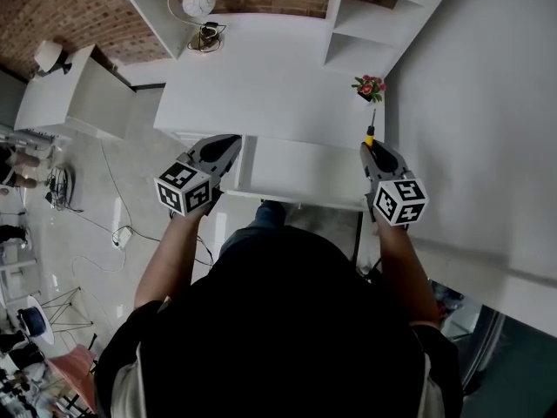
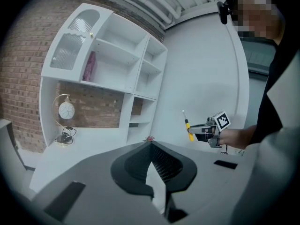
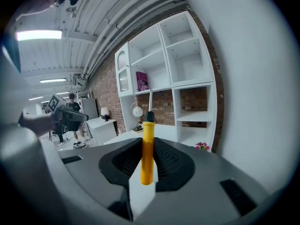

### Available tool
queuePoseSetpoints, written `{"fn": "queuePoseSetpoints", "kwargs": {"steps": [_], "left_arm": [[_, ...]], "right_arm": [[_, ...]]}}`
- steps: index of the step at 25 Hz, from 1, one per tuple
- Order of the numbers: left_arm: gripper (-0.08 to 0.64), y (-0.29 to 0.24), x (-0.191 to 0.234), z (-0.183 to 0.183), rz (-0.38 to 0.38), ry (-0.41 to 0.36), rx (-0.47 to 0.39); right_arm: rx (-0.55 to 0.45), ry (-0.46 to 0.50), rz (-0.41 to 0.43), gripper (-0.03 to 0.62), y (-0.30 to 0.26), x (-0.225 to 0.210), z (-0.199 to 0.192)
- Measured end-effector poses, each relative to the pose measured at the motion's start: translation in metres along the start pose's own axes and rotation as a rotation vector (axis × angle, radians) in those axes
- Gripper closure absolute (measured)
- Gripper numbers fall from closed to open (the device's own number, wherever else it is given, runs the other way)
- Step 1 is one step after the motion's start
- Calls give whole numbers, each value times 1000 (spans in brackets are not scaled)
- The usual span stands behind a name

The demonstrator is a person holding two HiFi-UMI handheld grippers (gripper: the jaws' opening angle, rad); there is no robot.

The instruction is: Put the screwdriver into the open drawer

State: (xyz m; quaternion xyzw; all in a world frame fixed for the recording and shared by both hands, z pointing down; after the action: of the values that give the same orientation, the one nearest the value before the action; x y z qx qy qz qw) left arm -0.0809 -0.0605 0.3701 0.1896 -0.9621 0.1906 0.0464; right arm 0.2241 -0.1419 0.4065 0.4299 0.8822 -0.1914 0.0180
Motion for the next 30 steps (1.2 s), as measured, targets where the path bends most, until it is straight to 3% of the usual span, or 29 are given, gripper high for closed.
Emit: {"fn": "queuePoseSetpoints", "kwargs": {"steps": [16, 30], "left_arm": [[545, -32, 49, -7, 7, 43, 27], [545, -43, 75, -20, 27, 68, 53]], "right_arm": [[61, -9, 13, 508, -58, -16, -3], [156, -30, 27, 508, -92, -28, -39]]}}
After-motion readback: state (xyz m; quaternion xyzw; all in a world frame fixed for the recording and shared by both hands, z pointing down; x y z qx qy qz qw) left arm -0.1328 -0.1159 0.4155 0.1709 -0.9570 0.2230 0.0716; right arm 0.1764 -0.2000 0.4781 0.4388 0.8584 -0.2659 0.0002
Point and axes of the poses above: the fingertips, and each gripper's own axes: y backward along the fingers, x to its left, z out of its top, the point moved 2 cm from there along y, backward along the fingers, and after that the axes turned 9 degrees about z, right-handed, at the moved point
